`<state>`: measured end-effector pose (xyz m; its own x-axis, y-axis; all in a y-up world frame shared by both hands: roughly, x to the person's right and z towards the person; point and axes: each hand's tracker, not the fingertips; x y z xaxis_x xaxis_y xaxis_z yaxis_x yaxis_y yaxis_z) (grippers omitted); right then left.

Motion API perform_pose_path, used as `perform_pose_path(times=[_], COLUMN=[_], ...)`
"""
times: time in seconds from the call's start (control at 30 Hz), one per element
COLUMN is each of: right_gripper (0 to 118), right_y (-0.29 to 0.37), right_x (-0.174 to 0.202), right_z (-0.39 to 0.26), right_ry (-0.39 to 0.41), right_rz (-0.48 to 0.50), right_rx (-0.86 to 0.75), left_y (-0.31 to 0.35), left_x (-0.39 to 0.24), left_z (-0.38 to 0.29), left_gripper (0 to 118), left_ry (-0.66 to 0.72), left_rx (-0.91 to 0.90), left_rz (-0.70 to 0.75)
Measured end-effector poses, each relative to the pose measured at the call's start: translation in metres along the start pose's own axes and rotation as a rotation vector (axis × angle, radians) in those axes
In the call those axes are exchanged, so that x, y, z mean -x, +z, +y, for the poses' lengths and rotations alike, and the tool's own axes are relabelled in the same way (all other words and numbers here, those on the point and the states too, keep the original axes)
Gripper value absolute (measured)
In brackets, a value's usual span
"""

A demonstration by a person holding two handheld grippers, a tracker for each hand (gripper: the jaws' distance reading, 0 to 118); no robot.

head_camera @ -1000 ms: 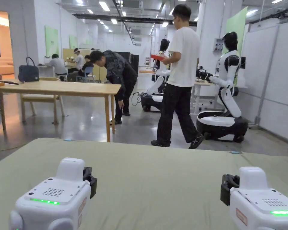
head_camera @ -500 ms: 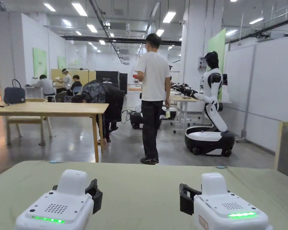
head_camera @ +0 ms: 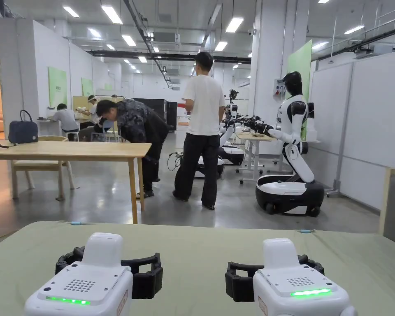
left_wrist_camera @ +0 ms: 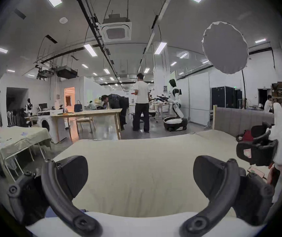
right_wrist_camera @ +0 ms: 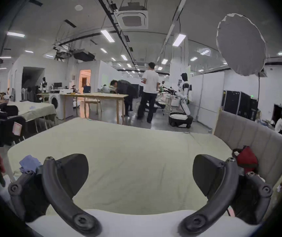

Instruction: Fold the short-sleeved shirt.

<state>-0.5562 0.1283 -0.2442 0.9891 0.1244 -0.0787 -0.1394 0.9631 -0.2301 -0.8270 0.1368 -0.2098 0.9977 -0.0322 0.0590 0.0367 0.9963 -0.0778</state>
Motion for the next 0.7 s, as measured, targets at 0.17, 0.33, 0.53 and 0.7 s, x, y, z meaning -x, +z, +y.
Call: perform_pose_path(times=[0.17, 0.33, 0.53, 0.7], right_gripper=[118, 118, 118, 118], right_y=[0.008, 0.016, 0.020, 0.022], right_x=[0.004, 0.003, -0.005, -0.007], right_z=[0.007, 0.012, 0.015, 0.020], right_ry=[-0.044, -0.129, -0.188, -0.200], right_rz=[-0.031, -0.006, 0.017, 0.020], right_rx=[-0.011, -0.020, -0.021, -0.032], left_y=[0.001, 0.002, 0.004, 0.005], left_x=[0.000, -0.003, -0.005, -0.005], left_z=[0.001, -0.002, -0.002, -0.001], left_gripper=[118, 118, 118, 118], left_ry=[0.007, 0.014, 0.009, 0.010], left_rx=[-0.007, -0.002, -0.006, 0.010], left_rz=[0.001, -0.004, 0.002, 0.009])
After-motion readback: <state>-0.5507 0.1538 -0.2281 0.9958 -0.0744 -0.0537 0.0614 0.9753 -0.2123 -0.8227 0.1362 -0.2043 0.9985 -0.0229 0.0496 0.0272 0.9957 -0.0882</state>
